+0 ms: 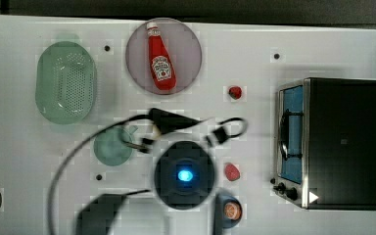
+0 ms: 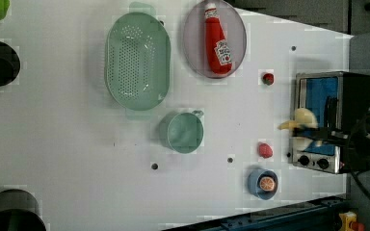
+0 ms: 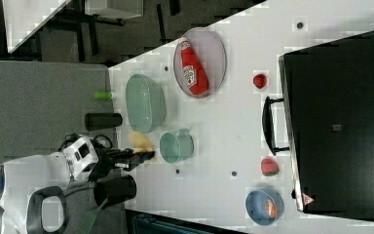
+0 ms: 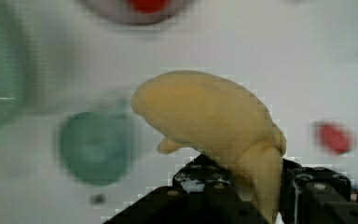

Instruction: Pick Banana and place it in mug.

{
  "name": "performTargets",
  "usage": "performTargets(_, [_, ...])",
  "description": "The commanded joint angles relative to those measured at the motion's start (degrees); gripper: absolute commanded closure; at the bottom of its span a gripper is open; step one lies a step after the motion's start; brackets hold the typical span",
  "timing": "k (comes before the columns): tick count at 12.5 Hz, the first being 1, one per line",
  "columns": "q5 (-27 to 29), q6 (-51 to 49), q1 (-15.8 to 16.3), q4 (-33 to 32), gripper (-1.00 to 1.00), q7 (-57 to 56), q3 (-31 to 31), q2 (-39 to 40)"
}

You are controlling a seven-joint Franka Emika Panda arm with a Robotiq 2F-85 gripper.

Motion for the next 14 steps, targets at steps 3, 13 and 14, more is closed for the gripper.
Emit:
performTargets(3, [1.2, 0.5, 3.5, 1.0, 0.37, 24.6, 11.9, 4.7])
performTargets(13, [-8.7, 16.5, 3.5, 1.0, 0.37, 45.7, 21.0, 19.7])
performTargets(14, [-8.7, 18.2, 3.5, 1.0, 0.37, 45.8, 20.9, 21.0])
